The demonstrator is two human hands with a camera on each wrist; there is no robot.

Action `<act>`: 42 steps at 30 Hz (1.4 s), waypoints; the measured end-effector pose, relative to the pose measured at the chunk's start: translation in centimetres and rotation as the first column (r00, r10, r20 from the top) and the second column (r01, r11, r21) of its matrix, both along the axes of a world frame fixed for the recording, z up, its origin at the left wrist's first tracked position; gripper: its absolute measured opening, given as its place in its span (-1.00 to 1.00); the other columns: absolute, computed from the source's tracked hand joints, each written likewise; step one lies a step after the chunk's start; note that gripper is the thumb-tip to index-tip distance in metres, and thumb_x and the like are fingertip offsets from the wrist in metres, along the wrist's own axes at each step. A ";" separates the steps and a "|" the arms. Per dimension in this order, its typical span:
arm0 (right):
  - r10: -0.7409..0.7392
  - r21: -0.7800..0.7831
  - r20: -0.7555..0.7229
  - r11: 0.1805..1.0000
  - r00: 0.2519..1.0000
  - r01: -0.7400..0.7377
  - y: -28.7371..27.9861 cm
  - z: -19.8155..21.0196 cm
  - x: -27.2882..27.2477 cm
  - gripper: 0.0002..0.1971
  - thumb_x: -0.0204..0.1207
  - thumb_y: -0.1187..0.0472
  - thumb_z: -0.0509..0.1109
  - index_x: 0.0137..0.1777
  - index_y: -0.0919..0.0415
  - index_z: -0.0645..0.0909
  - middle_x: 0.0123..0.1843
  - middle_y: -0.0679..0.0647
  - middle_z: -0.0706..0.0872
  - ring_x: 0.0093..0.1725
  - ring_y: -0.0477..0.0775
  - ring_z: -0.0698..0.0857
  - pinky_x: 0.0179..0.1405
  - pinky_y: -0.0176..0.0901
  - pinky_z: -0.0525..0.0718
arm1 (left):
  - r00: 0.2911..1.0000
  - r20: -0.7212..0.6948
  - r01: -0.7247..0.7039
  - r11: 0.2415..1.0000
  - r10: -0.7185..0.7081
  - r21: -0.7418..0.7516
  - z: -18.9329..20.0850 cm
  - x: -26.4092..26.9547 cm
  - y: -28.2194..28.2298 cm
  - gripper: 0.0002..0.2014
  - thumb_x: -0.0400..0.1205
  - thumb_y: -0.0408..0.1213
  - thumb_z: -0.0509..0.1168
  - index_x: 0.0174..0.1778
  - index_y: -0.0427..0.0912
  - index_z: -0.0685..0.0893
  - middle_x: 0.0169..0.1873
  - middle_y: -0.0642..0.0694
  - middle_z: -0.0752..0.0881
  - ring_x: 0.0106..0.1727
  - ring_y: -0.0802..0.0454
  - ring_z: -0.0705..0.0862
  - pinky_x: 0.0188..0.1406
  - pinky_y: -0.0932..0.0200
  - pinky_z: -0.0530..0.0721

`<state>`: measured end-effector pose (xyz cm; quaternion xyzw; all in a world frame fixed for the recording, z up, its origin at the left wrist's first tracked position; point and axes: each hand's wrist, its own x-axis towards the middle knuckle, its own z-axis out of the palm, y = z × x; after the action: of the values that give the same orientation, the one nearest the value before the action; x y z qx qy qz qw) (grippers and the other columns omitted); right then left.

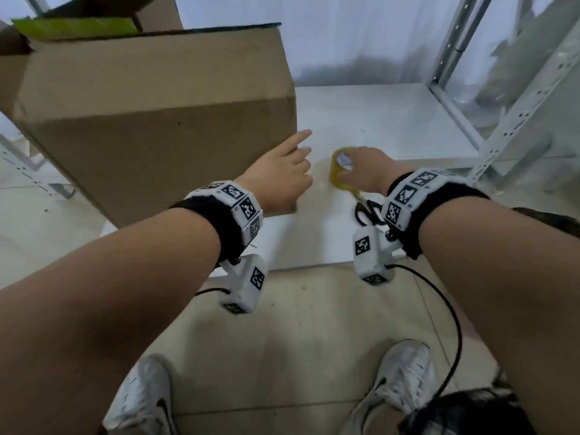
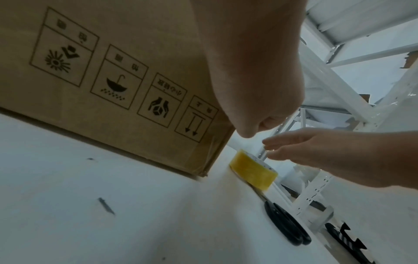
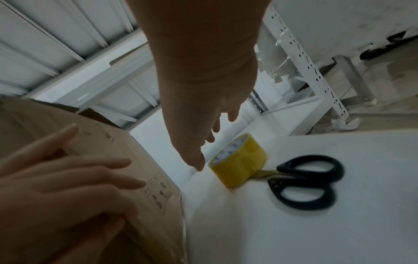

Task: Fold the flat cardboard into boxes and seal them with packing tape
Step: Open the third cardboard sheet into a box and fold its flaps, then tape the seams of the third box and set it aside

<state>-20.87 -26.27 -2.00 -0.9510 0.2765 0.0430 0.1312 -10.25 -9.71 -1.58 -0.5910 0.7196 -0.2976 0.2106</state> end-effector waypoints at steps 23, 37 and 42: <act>-0.254 -0.091 0.575 0.925 0.778 0.370 3.8 8.5 2.6 -0.80 0.65 0.12 0.23 0.08 0.19 0.61 0.02 0.16 0.66 0.16 0.26 0.64 0.05 0.03 0.36 | 0.989 -0.130 0.026 0.956 -0.067 -0.293 8.3 2.3 1.7 -0.84 0.46 -0.29 0.21 -0.18 -0.16 0.69 0.01 -0.16 0.74 0.06 -0.19 0.69 0.20 -0.11 0.36; 0.061 -0.023 0.868 0.996 0.492 -0.083 13.1 16.2 8.8 -0.82 0.74 0.16 0.17 -0.01 0.22 0.53 -0.05 0.06 0.56 -0.06 0.03 0.48 -0.14 -0.15 0.32 | 0.674 -0.739 -0.531 0.688 -0.012 -0.495 14.9 9.6 11.1 -0.54 0.71 -0.08 0.09 0.41 -0.30 0.52 0.35 -0.25 0.55 0.26 -0.22 0.59 0.19 -0.06 0.53; 0.075 0.096 0.864 0.946 0.498 -0.309 14.3 15.8 12.0 -0.90 0.70 0.22 0.25 -0.07 0.11 0.50 -0.22 -0.17 0.54 -0.16 -0.09 0.49 -0.21 -0.31 0.38 | 0.193 -0.935 -0.717 0.608 -0.298 -0.342 14.7 11.0 13.4 -0.49 0.77 -0.11 0.10 0.63 -0.20 0.23 0.52 -0.12 0.41 0.47 0.00 0.44 0.35 0.30 0.45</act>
<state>-8.83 -11.97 13.77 -0.8515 0.0614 -0.3796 0.3564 0.72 3.65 13.12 -0.7710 0.3816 -0.0941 -0.5011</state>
